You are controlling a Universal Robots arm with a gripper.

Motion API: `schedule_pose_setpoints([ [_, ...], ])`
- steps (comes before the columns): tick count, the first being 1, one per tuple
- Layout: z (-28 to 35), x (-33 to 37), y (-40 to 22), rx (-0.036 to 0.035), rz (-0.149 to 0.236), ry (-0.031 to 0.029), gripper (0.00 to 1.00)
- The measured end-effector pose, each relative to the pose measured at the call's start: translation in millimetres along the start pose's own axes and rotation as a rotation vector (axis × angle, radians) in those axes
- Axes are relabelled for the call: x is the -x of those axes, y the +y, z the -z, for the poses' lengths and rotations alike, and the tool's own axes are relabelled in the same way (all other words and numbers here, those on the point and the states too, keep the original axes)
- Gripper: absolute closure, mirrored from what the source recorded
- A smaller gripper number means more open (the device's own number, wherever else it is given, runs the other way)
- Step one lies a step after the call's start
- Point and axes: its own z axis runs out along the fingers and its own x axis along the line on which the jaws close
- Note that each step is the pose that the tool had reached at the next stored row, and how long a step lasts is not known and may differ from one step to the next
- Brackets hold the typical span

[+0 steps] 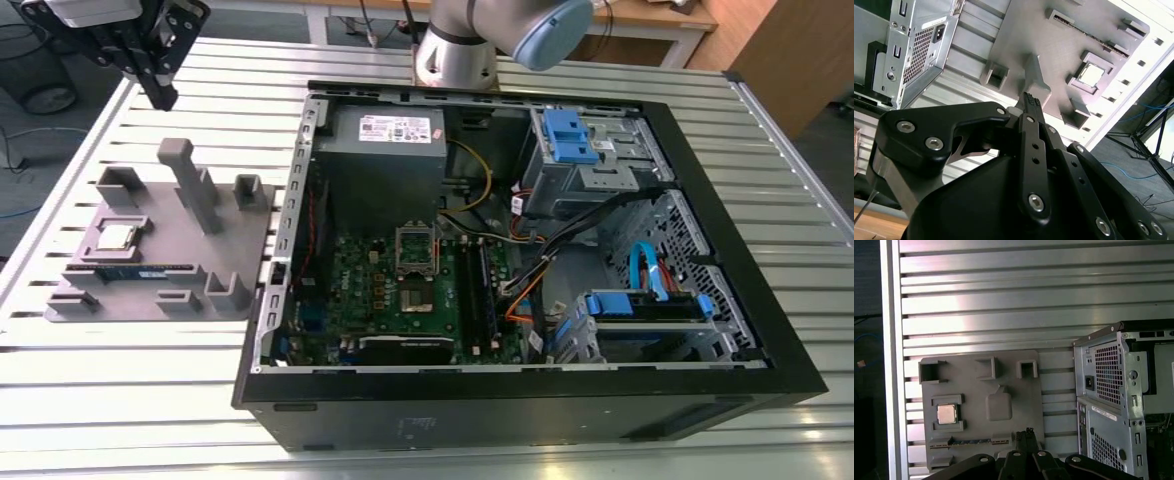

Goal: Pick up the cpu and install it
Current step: 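Pick up the cpu and move it towards the insertion slot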

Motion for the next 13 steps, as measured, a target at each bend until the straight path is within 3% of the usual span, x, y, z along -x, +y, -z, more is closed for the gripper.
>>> schedule_pose_setpoints([
  [7, -1.4, -3.9, -0.4, 0.0000, 0.000, 0.0000, 0.89],
  [13, -7.2, -11.4, -1.1, -0.0002, 0.000, 0.0000, 0.89],
])
